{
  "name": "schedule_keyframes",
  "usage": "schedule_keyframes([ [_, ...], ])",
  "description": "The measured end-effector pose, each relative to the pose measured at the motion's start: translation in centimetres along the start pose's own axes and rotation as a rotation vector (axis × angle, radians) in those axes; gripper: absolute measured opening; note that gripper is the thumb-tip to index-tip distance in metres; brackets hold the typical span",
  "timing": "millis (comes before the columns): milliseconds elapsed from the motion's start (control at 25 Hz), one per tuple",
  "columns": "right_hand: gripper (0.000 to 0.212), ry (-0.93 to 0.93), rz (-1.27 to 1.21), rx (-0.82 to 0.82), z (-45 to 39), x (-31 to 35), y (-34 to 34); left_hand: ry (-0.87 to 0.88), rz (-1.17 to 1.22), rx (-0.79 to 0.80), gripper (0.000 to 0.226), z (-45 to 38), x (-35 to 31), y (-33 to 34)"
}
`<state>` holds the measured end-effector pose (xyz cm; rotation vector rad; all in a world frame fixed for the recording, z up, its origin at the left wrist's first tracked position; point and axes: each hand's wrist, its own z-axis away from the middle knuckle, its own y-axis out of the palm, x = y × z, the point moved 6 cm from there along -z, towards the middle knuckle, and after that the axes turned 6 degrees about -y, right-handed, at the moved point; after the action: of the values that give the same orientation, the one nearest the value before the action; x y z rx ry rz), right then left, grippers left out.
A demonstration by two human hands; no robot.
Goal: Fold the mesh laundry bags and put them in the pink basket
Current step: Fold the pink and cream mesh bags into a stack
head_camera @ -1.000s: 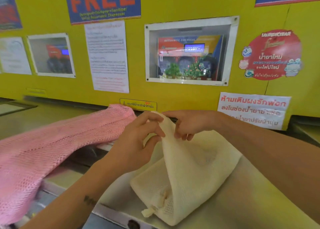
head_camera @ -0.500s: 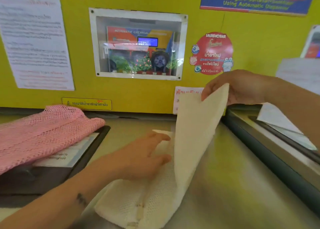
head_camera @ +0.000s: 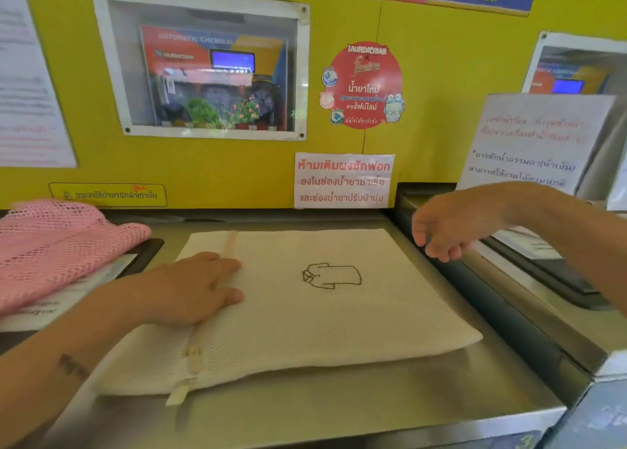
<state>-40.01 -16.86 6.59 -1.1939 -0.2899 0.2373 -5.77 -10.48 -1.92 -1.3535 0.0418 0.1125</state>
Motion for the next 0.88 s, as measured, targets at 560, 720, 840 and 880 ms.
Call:
schedule_keyframes([
  [560,0.050,-0.356,0.258,-0.112,-9.4,16.0,1.4,0.164,0.069,-0.301,0.040,6.1,1.0,-0.6],
  [720,0.074,-0.232,0.150,0.020,-9.8,15.7,3.4,-0.249,-0.008,-0.564,0.038,9.5,3.2,-0.3],
  [840,0.078,-0.170,-0.048,0.046,-9.7,15.2,3.8,-0.528,0.014,-0.312,0.068,11.2,3.7,1.4],
  [880,0.076,-0.172,-0.080,0.065,-9.6,15.2,3.9,-0.509,0.035,-0.282,0.071,11.6,3.0,1.7],
])
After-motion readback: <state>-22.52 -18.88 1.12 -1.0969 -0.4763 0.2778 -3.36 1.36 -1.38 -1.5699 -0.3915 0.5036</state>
